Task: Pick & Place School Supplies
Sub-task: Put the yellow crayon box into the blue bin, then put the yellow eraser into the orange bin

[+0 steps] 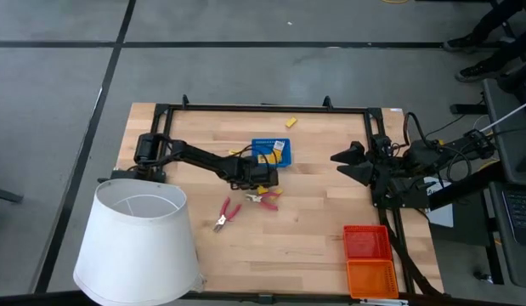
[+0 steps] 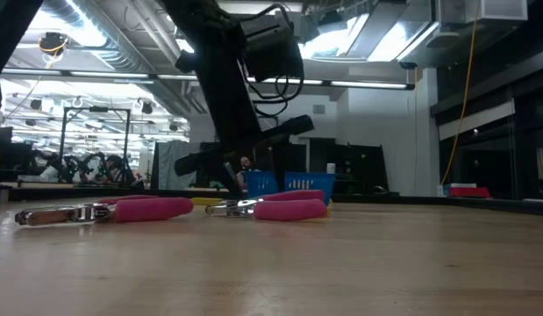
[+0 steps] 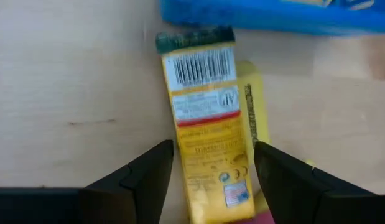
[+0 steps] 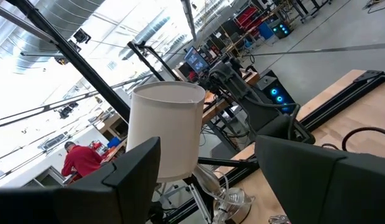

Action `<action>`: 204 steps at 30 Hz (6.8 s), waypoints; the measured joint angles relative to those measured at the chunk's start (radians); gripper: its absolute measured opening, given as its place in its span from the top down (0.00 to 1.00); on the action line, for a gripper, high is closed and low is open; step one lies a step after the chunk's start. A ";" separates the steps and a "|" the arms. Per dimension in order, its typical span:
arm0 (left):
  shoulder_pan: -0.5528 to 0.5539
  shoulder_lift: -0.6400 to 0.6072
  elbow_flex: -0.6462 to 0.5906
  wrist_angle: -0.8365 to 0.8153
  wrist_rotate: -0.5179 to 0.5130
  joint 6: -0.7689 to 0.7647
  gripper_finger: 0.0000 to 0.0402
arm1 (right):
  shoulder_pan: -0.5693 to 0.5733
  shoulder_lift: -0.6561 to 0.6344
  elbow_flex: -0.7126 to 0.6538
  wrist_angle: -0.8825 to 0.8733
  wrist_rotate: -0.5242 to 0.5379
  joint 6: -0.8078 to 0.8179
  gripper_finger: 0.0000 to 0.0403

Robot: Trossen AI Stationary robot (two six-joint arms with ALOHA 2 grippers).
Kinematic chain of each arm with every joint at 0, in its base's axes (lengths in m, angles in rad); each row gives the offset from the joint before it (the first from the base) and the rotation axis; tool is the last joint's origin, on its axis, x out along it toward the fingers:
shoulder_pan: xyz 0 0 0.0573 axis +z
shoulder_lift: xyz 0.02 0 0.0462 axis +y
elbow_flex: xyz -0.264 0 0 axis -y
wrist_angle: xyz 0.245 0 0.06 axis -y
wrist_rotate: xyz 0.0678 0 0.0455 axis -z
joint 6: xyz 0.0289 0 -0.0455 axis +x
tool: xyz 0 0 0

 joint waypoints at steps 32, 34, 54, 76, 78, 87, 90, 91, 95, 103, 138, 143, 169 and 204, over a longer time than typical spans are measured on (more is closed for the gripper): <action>-0.056 -0.079 -0.005 0.010 -0.034 -0.036 0.73 | 0.000 0.000 0.000 0.000 -0.018 0.009 0.34; -0.077 -0.104 -0.004 0.013 -0.035 -0.042 0.73 | 0.000 0.000 0.000 0.000 -0.010 0.010 0.34; 0.164 -0.190 -0.003 0.179 -0.222 0.389 0.67 | 0.006 0.001 0.000 0.006 0.004 0.017 0.34; 0.102 -0.194 -0.002 -0.202 0.143 0.690 0.43 | 0.020 0.003 0.000 0.011 0.047 0.002 0.34; 0.049 -0.195 -0.002 -0.266 0.093 0.687 0.43 | 0.020 0.003 0.000 0.012 0.057 0.002 0.34; -0.023 -0.229 -0.003 -0.482 -0.087 1.182 0.43 | 0.020 0.004 0.000 0.016 0.065 0.013 0.34; 0.051 -0.270 -0.002 -0.468 0.177 1.504 0.44 | 0.020 0.005 0.000 0.017 0.061 0.024 0.34; 0.085 -0.279 -0.002 -0.491 0.231 1.546 0.44 | 0.020 0.005 0.000 0.021 0.059 0.026 0.34; 0.228 -0.316 -0.002 -0.584 0.257 1.663 0.46 | 0.020 0.005 0.000 0.028 0.057 0.032 0.34; 0.410 -0.322 -0.002 -0.550 0.356 1.930 0.48 | 0.020 0.005 0.000 0.047 0.097 0.018 0.34; 0.507 -0.008 0.002 -0.354 0.259 2.204 0.71 | 0.020 0.005 0.000 0.053 0.273 0.063 0.34; 0.540 -0.024 0.000 -0.359 0.315 2.126 0.85 | 0.020 0.005 0.000 0.057 0.285 0.065 0.34; 0.324 -0.486 -0.003 0.157 1.097 1.207 0.84 | -0.079 0.190 0.089 0.078 -0.299 -0.240 0.34; 0.146 -0.482 -0.002 0.431 1.114 0.921 0.83 | -0.130 0.714 0.574 -0.311 -0.258 -0.698 0.34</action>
